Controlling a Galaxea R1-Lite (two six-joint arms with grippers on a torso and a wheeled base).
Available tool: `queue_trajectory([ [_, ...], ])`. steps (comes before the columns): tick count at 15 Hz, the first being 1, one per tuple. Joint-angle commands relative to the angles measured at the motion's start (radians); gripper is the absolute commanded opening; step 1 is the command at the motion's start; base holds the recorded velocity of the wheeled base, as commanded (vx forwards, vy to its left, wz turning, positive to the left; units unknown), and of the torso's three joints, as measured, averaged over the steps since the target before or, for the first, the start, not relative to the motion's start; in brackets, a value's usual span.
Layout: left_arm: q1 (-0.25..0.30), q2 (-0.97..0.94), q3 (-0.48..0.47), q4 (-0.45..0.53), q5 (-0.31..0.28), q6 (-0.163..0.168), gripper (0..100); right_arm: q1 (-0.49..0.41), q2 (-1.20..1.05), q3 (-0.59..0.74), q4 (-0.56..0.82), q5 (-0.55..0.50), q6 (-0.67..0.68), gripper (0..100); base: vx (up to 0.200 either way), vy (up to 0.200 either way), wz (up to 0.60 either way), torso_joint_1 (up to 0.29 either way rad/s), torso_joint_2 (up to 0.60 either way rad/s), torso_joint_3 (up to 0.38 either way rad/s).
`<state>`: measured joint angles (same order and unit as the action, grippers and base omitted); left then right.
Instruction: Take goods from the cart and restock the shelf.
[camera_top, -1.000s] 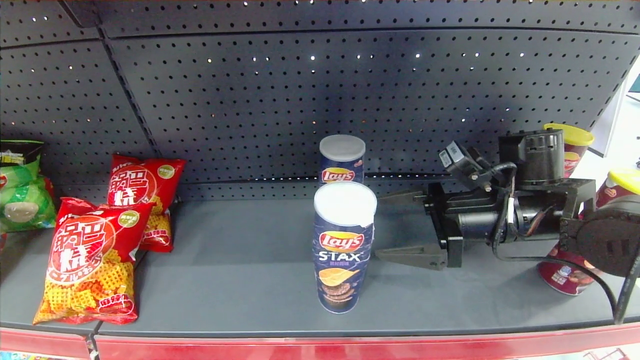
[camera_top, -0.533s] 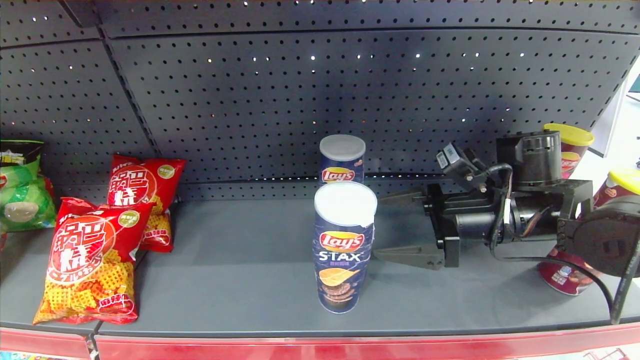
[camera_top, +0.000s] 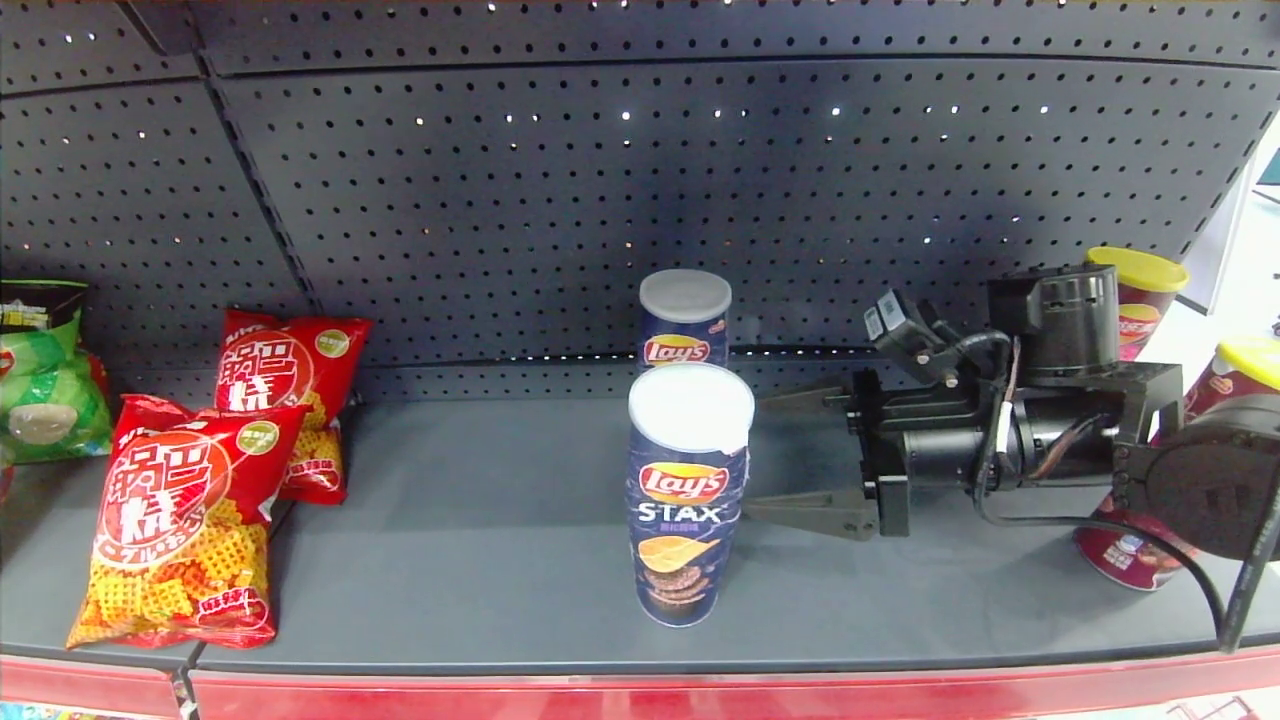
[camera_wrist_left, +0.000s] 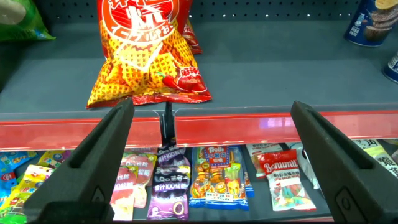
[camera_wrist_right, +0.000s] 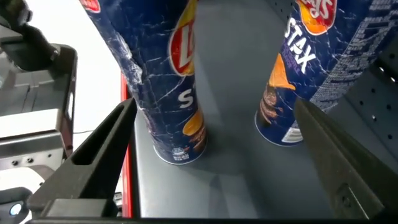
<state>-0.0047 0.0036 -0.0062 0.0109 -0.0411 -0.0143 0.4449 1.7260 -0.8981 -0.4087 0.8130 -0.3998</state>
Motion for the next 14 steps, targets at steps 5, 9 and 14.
queue_trajectory([
  [5, 0.000, 0.001, 0.000, 0.000, 0.001, -0.001, 100, 0.011, 0.014, -0.002, -0.001, -0.017, 0.004, 100, 0.000, 0.000, 0.00, 0.000, 0.00, 0.000],
  [9, 0.000, 0.001, 0.000, 0.000, 0.000, -0.001, 100, -0.008, 0.012, 0.001, -0.001, -0.015, 0.002, 100, 0.000, 0.000, 0.00, 0.000, 0.00, 0.000],
  [14, -0.001, 0.001, 0.000, 0.000, 0.000, -0.001, 100, -0.022, 0.014, 0.001, -0.001, -0.012, 0.002, 100, 0.000, 0.000, 0.00, 0.000, 0.00, 0.000],
])
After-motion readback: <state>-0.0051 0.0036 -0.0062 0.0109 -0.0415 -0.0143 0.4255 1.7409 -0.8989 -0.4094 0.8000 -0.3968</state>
